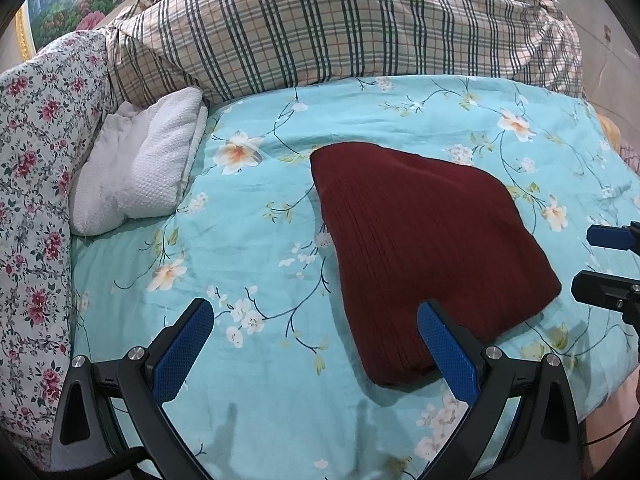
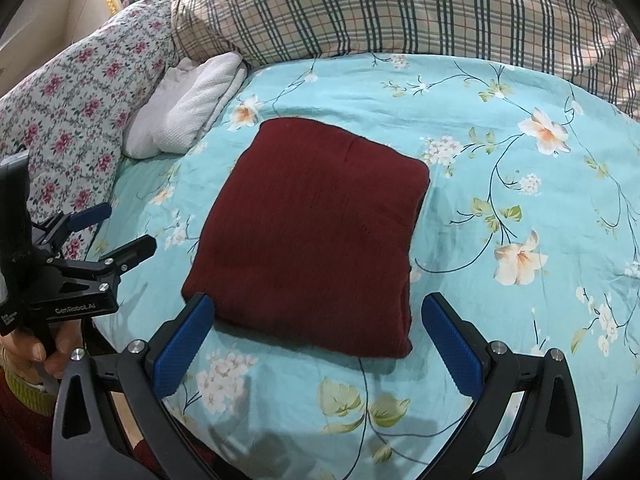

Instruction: Fold large clothes

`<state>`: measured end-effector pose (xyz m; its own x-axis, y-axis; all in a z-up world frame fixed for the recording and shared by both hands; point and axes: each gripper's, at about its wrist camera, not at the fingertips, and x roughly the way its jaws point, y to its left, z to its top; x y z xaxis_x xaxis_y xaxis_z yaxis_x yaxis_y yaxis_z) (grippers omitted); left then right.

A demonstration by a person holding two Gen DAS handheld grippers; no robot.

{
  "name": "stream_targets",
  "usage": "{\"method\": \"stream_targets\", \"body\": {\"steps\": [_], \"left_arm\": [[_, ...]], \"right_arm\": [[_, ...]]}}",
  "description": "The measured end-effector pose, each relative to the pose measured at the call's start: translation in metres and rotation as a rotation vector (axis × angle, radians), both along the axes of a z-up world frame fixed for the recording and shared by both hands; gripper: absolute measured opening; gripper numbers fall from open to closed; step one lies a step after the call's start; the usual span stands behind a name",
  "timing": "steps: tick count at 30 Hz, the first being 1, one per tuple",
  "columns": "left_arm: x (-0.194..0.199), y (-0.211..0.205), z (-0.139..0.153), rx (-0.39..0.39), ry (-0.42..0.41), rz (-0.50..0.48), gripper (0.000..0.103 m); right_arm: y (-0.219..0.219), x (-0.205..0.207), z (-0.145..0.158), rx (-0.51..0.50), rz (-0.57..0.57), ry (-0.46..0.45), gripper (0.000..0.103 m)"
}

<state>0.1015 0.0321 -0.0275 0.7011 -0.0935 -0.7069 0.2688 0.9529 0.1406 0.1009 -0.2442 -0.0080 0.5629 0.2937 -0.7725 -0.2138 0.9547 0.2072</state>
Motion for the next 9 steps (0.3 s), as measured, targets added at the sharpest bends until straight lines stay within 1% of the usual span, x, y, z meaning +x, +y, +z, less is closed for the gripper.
{"method": "stream_targets", "body": {"steps": [7,9], "left_arm": [[0.0064,-0.0020,-0.0010,-0.012,0.008,0.011,0.102],[0.0089,-0.0015,-0.0035,-0.028,0.022,0.013,0.102]], "right_arm": [[0.0004,0.0069,-0.0088,0.006,-0.011,0.018,0.103],[0.0016,0.0082,-0.0107,0.009,-0.009,0.018,0.103]]}}
